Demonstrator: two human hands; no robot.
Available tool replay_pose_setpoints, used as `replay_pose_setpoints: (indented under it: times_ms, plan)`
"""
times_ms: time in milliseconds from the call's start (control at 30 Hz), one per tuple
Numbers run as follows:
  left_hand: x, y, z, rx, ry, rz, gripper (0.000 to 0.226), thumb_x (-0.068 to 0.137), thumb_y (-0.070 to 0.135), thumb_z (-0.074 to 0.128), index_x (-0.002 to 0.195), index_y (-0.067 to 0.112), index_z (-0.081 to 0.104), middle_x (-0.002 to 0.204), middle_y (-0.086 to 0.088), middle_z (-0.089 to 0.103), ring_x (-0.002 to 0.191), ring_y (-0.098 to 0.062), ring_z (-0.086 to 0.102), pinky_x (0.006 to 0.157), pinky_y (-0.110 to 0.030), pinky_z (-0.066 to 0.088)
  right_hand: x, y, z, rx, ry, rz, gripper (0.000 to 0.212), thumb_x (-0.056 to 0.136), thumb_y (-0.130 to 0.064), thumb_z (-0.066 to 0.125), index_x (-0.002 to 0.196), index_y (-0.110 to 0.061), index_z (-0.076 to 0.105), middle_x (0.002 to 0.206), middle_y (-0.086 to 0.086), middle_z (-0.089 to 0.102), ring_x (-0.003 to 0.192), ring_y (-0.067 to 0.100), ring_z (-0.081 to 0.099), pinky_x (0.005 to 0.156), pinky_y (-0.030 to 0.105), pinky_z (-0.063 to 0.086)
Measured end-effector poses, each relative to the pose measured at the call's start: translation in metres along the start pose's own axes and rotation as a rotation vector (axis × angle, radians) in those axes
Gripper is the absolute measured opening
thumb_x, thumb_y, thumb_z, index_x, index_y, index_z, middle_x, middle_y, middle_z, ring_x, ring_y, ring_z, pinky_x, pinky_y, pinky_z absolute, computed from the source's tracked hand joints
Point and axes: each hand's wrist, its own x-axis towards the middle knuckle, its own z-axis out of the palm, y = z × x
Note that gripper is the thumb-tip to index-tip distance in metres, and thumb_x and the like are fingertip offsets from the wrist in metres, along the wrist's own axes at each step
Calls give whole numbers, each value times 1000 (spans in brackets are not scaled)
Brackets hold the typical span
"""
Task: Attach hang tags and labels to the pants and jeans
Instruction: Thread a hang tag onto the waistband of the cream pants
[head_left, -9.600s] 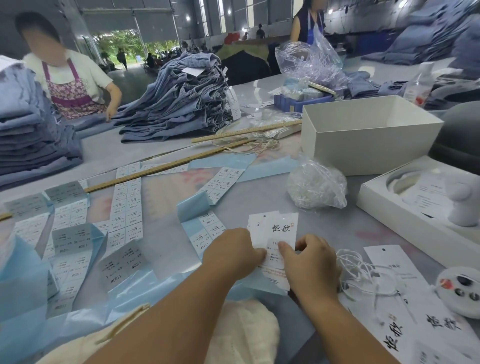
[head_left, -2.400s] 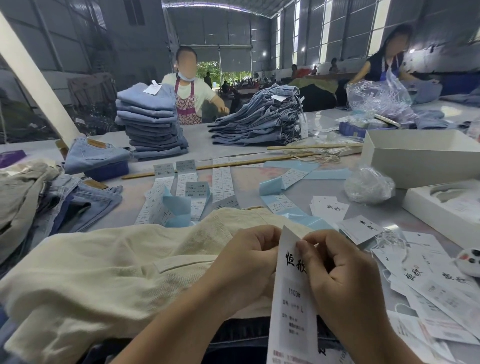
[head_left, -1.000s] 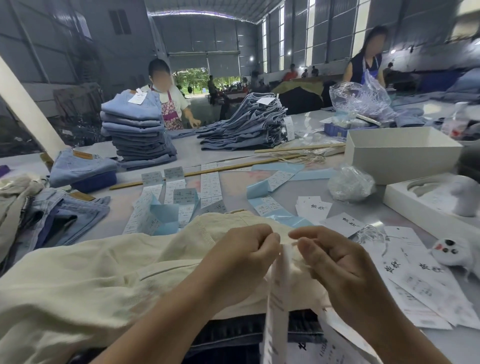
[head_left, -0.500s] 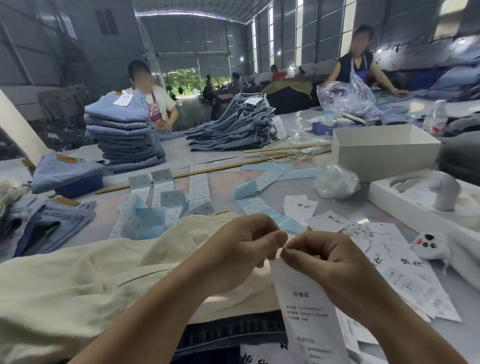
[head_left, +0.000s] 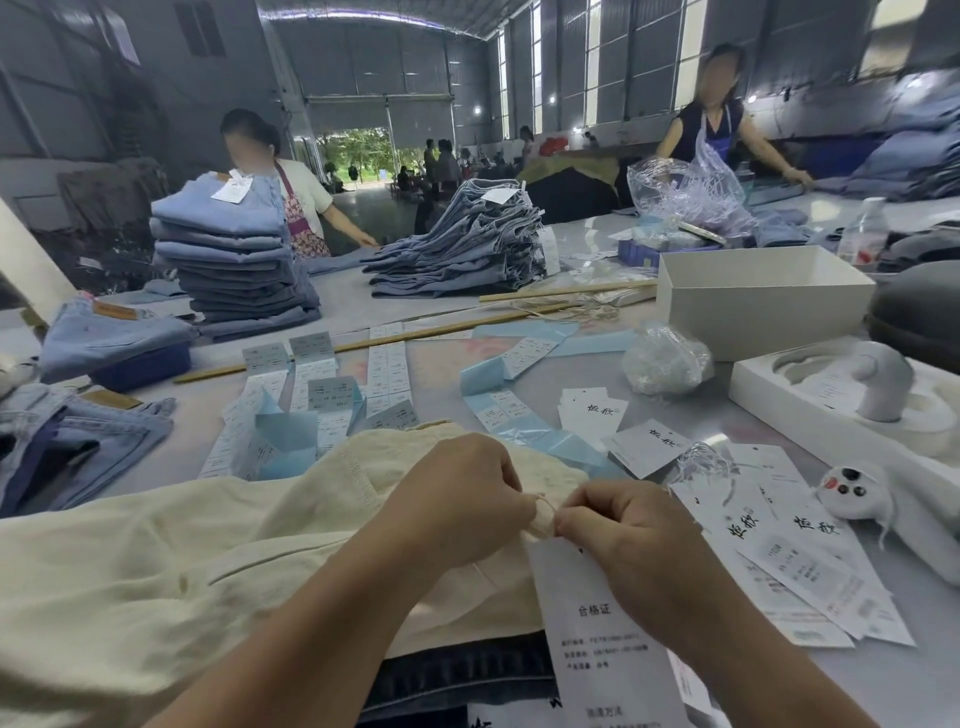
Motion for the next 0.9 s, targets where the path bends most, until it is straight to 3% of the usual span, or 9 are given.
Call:
replay_pose_setpoints:
  times_ms: [100, 267, 367, 600, 733, 900]
  plan:
    - [3, -1, -2, -67, 17, -12, 8, 82, 31, 67, 75, 26, 67, 73, 10, 67, 68, -5, 60, 56, -22, 44, 1, -1, 6, -38, 37, -24, 34, 85, -23, 68, 64, -1, 55, 52, -3, 44, 50, 8, 39, 48, 23, 31]
    - [3, -9, -8, -406, -67, -68, 11, 83, 14, 61, 76, 19, 68, 59, 8, 62, 59, -10, 54, 60, -28, 44, 5, -1, 14, -95, 64, -26, 32, 84, -21, 66, 62, -1, 52, 50, -3, 43, 50, 9, 40, 48, 24, 33]
    - [2, -12, -12, -531, -143, -70, 9, 85, 9, 61, 82, 10, 69, 67, -3, 62, 61, -14, 52, 62, -30, 43, 7, -5, 17, -87, 63, -49, 36, 83, -26, 67, 60, -4, 51, 49, -3, 44, 50, 10, 42, 50, 27, 34]
    - [-1, -17, -20, -642, -176, -45, 23, 88, -4, 46, 88, -1, 69, 65, 0, 63, 52, -4, 52, 50, -14, 43, 7, -9, 24, -176, 140, -104, 32, 84, -28, 62, 61, -8, 53, 57, 6, 54, 52, 17, 48, 51, 31, 38]
    - [-1, -19, -18, -658, -183, -43, 22, 86, -7, 49, 86, 3, 68, 72, -7, 62, 57, -7, 53, 54, -17, 45, 6, -13, 25, -242, 185, -141, 35, 80, -42, 60, 60, -15, 52, 52, -5, 53, 50, 10, 46, 48, 24, 35]
    - [-3, -24, -17, -726, -198, -24, 23, 86, -9, 47, 88, 2, 68, 73, -6, 62, 59, -7, 50, 54, -13, 42, 8, -11, 28, -366, 208, -121, 32, 82, -40, 63, 59, -20, 56, 55, -10, 57, 52, 10, 49, 46, 19, 32]
